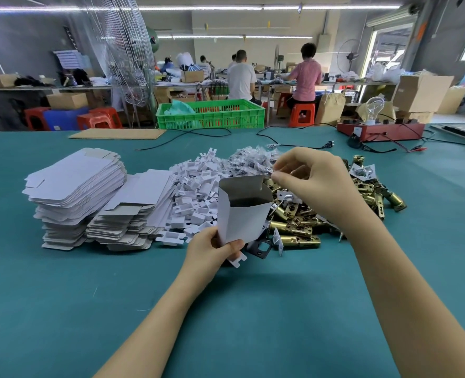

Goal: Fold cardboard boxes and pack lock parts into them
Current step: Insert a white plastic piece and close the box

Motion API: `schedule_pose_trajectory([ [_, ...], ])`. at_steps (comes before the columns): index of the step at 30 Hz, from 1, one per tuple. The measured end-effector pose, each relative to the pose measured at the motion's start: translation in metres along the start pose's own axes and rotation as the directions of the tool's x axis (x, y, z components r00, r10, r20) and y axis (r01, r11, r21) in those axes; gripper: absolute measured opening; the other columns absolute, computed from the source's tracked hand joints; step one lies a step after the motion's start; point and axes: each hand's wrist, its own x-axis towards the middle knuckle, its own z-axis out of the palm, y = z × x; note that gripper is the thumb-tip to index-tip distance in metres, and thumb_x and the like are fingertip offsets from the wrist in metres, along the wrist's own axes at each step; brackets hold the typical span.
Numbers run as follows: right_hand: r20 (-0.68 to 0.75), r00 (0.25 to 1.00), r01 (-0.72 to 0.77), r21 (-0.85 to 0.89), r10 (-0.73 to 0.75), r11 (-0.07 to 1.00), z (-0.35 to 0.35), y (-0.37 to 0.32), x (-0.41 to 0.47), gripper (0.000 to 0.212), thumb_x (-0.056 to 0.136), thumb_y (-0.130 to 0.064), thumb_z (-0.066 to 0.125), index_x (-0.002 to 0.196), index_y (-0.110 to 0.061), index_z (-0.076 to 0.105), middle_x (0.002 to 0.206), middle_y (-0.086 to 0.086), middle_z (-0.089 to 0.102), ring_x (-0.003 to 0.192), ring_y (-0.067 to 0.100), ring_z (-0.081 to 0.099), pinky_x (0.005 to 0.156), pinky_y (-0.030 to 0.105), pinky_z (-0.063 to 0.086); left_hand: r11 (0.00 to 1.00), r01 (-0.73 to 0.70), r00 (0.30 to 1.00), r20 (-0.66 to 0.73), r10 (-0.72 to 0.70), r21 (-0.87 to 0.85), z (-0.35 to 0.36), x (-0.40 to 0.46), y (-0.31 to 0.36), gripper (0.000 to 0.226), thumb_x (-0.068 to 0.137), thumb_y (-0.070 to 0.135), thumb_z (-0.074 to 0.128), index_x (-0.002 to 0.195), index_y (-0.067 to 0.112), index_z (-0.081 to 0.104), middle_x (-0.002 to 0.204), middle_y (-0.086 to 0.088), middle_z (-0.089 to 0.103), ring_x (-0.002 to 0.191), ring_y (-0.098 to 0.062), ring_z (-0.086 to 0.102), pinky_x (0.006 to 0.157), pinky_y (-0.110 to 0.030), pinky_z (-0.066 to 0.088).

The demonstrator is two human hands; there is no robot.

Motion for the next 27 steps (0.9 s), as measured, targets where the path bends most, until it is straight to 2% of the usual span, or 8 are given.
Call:
schedule_pose_trajectory([
  [3,0.151,0.981,-0.133,0.044,0.125,0.99,0.006,0.01,0.002,0.018,0.087,-0.035,0.066,0.098,-0.021,0.064,0.088,-0.005,0.068,0.074,0.013,0.068,0.067,0.029,0.053,1.0,-0.012,0.999,0.03,0.013,-0.027,-0.001,0.0,0.0,0.01,0.084,0.007,0.074,0.09,0.012,0.067,0.073,-0.008,0.074,0.069,-0.023,0.073,0.072,-0.032,0.06],
  [6,0.279,0.95,-0.194,0.189,0.137,0.963,0.015,0.015,0.001,0.028,0.086,-0.049,0.062,0.103,-0.027,0.06,0.097,-0.006,0.067,0.07,0.01,0.07,0.06,0.023,0.05,0.987,0.002,0.995,0.094,0.013,-0.159,0.0,-0.002,0.002,0.014,0.08,0.009,0.078,0.091,0.007,0.069,0.071,-0.011,0.072,0.068,-0.026,0.071,0.073,-0.036,0.06],
  [9,0.397,0.912,-0.213,0.244,0.103,0.946,0.025,0.022,-0.003,0.033,0.083,-0.049,0.067,0.109,-0.036,0.052,0.104,-0.008,0.066,0.071,0.006,0.067,0.059,0.017,0.048,0.977,0.025,0.985,0.173,0.012,-0.212,0.001,-0.003,0.001,0.03,0.074,0.022,0.074,0.095,0.002,0.067,0.069,-0.011,0.068,0.068,-0.026,0.069,0.069,-0.035,0.06],
  [12,0.451,0.886,-0.207,0.184,0.105,0.961,0.04,0.031,-0.011,0.047,0.083,-0.045,0.069,0.118,-0.034,0.04,0.108,-0.006,0.067,0.066,-0.005,0.059,0.06,0.012,0.045,0.983,0.009,0.981,0.191,0.026,-0.184,0.002,-0.002,0.0,0.04,0.069,0.028,0.078,0.096,0.001,0.068,0.073,-0.009,0.069,0.069,-0.023,0.067,0.067,-0.033,0.057],
  [16,0.44,0.886,-0.214,0.1,0.15,0.972,0.058,0.043,-0.031,0.059,0.082,-0.054,0.066,0.126,-0.032,0.034,0.113,-0.007,0.064,0.097,0.009,0.062,0.081,0.029,0.052,0.985,-0.037,0.976,0.204,0.072,-0.17,0.002,-0.001,0.001,0.029,0.071,0.025,0.077,0.088,0.003,0.066,0.069,-0.007,0.065,0.066,-0.018,0.061,0.062,-0.026,0.05],
  [19,0.41,0.9,-0.214,0.111,0.152,0.971,0.063,0.049,-0.046,0.055,0.084,-0.054,0.062,0.126,-0.038,0.031,0.113,-0.01,0.061,0.097,-0.001,0.059,0.081,0.018,0.049,0.994,-0.078,0.966,0.238,0.095,-0.08,0.002,-0.001,0.0,0.012,0.08,0.013,0.074,0.085,0.007,0.064,0.067,0.001,0.063,0.063,-0.013,0.056,0.062,-0.019,0.045],
  [22,0.342,0.924,-0.257,0.217,0.173,0.942,0.063,0.05,-0.061,0.046,0.081,-0.055,0.061,0.112,-0.056,0.027,0.11,-0.022,0.058,0.097,-0.014,0.055,0.078,0.008,0.046,0.994,-0.11,0.965,0.241,0.1,0.028,0.008,-0.003,0.0,0.015,0.087,0.006,0.072,0.098,0.011,0.064,0.071,0.014,0.068,0.065,-0.001,0.06,0.063,-0.014,0.044],
  [27,0.177,0.974,-0.195,0.364,0.138,0.911,0.062,0.05,-0.076,0.049,0.083,-0.052,0.064,0.111,-0.07,0.028,0.111,-0.02,0.061,0.103,-0.003,0.06,0.082,0.019,0.053,0.996,-0.087,0.969,0.23,0.09,-0.021,0.02,-0.009,0.003,0.024,0.081,0.014,0.073,0.103,0.011,0.063,0.073,0.005,0.067,0.067,-0.01,0.059,0.063,-0.022,0.046],
])
